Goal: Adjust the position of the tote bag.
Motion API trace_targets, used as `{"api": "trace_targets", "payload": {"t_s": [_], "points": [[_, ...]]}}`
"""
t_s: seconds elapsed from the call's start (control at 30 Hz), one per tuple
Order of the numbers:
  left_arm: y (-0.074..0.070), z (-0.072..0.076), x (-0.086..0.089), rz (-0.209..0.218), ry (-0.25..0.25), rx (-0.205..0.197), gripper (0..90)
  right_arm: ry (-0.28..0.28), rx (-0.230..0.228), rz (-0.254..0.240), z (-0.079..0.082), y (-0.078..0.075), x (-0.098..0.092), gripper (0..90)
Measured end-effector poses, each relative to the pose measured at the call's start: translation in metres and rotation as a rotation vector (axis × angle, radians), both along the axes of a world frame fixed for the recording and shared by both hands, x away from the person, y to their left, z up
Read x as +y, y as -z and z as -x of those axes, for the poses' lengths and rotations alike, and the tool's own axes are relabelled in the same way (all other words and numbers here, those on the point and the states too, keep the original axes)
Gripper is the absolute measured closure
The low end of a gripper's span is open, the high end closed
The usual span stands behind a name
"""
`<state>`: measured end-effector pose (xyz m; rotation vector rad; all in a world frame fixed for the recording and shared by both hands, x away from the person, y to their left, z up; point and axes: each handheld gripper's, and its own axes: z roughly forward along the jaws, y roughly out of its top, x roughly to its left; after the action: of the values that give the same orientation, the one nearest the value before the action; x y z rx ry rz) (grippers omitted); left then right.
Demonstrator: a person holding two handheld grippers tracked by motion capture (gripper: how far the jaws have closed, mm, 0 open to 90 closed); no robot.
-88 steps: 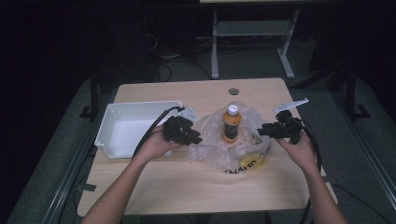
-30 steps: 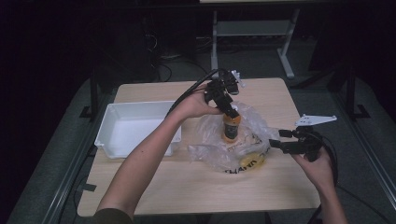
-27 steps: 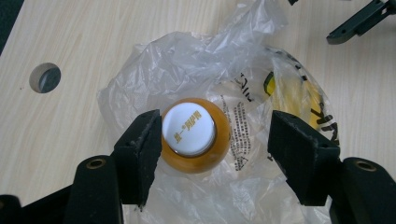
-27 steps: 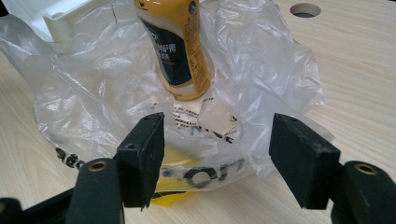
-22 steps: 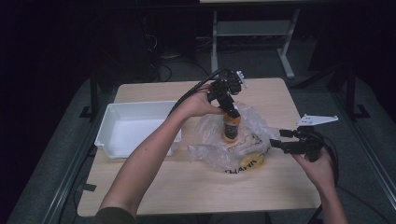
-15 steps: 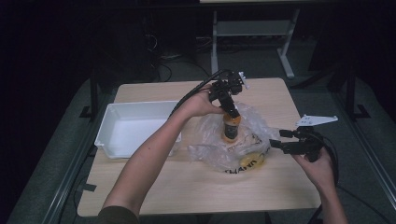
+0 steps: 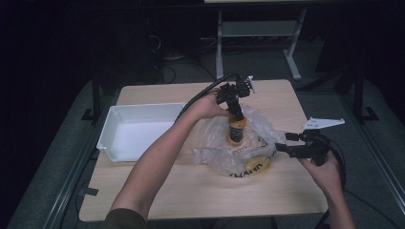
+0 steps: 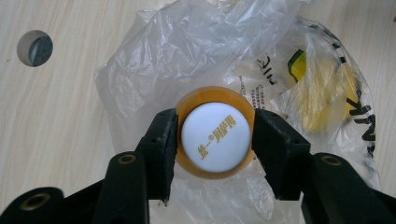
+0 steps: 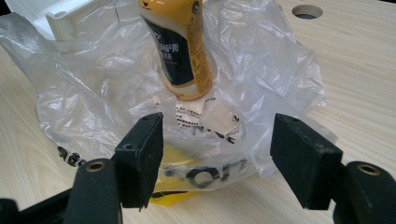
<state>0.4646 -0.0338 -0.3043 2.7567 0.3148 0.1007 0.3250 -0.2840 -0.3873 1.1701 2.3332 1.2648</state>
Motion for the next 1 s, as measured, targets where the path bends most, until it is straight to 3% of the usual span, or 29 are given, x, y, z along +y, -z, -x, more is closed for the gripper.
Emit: {"api": "trace_targets", "payload": {"t_s": [0.07, 0.2, 0.4, 1.0], "points": [[0.0001, -0.0003, -0.0017, -0.009, 0.006, 0.007, 52.2, 0.001, 0.005, -0.001, 0.0, 0.0001, 0.0008, 33.8], [0.0017, 0.0017, -0.0044, -0.024, 0.015, -0.016, 54.0, -0.002, 0.002, 0.0, -0.0002, 0.0003, 0.0016, 33.7], [0.0, -0.0023, -0.002, -0.014, -0.002, 0.02, 56.4, -0.002, 0.006, -0.001, 0.0004, -0.0002, 0.0027, 33.5], [-0.0014, -0.0037, -0.004, -0.029, -0.01, 0.033, 58.5, -0.014, 0.012, 0.004, -0.0008, 0.0012, 0.0069, 33.5]]}}
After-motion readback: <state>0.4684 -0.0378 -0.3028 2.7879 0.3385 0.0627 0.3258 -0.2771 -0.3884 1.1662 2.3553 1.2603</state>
